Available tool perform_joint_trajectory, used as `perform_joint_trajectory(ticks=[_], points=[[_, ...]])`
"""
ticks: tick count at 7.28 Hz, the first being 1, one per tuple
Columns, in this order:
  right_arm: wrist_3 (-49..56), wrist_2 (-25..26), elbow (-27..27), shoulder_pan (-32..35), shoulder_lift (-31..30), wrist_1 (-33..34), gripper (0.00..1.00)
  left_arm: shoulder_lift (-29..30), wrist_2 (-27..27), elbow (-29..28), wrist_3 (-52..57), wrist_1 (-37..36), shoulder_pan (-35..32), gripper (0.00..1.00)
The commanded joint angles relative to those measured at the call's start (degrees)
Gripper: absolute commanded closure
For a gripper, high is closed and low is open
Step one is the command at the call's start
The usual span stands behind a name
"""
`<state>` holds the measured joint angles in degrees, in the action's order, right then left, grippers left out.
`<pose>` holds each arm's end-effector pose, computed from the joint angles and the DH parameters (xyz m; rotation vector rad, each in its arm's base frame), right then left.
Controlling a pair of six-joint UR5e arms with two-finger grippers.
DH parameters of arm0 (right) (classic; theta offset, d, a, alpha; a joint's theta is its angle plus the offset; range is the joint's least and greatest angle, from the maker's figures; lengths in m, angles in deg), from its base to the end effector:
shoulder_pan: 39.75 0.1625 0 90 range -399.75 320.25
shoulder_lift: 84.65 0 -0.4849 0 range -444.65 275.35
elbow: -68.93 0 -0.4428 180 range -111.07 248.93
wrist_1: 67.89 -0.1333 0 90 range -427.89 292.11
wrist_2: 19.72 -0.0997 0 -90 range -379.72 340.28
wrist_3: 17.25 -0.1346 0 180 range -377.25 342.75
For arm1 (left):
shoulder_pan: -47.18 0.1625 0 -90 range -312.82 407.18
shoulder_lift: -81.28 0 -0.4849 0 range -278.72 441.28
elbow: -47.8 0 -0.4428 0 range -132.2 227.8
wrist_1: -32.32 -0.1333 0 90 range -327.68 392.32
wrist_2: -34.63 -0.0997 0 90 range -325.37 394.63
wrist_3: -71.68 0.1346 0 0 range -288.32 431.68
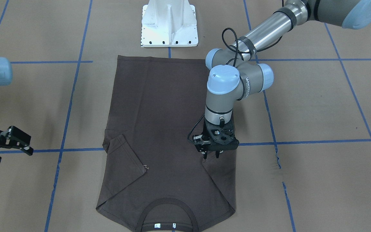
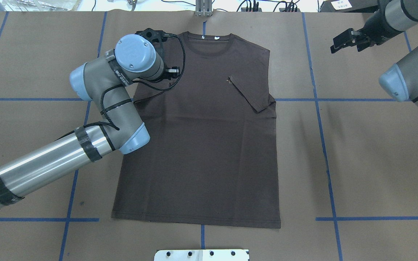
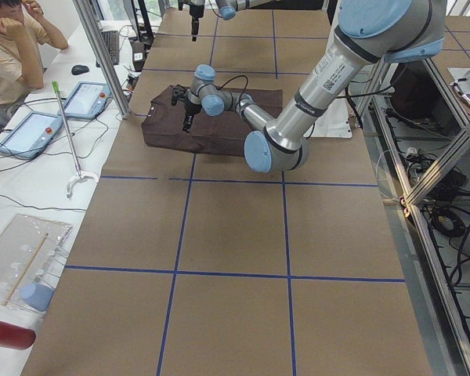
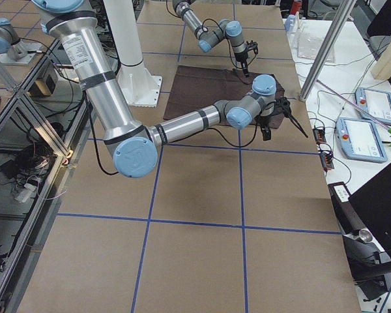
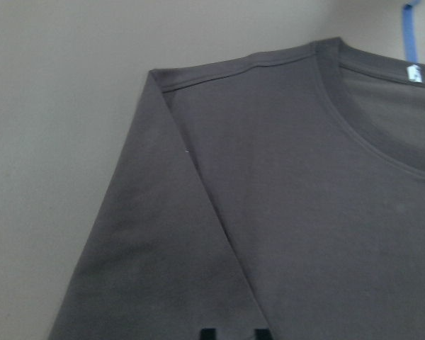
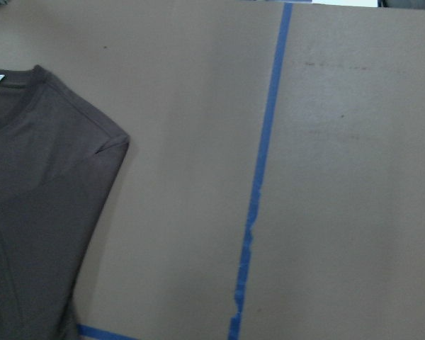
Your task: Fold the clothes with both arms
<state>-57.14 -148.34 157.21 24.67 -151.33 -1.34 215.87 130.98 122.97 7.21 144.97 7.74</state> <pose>-0.2787 -0.6964 0.4485 0.2895 -0.9427 -0.0357 0.6134 -0.6579 0.2906 0.4044 0.8272 -0.1747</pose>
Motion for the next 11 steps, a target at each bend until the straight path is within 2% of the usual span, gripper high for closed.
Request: perform_joint_trajectory(ticks=[1,5,7,8,9,11], points=[[-15.7,3.5,11.2,-7.7,-4.6,0.1,0.0,-9.5,2.1,14.2,2.0,-0.1,0.0,0.0],[-40.1,24.6,33.0,-32.3,-18.3,0.2,0.0,-22.8,2.7,31.0,0.3,0.9,3.9,0.0],[-50.6,39.8,37.6,-47.1,-23.1,0.2,0.0,-28.7,1.7,37.8,-2.6,0.6,8.7,0.0],[-53.3,45.2,38.7,-52.1,-25.6,0.2,0.01,-32.6,1.7,40.8,-4.4,0.6,11.5,0.0],[-54.7,47.8,39.0,-55.3,-26.6,0.2,0.0,-37.3,1.6,43.4,-6.0,0.6,14.4,0.05],[-54.7,48.1,39.3,-56.5,-26.6,0.2,0.0,-39.7,-4.0,43.9,-16.2,0.2,24.3,0.28]])
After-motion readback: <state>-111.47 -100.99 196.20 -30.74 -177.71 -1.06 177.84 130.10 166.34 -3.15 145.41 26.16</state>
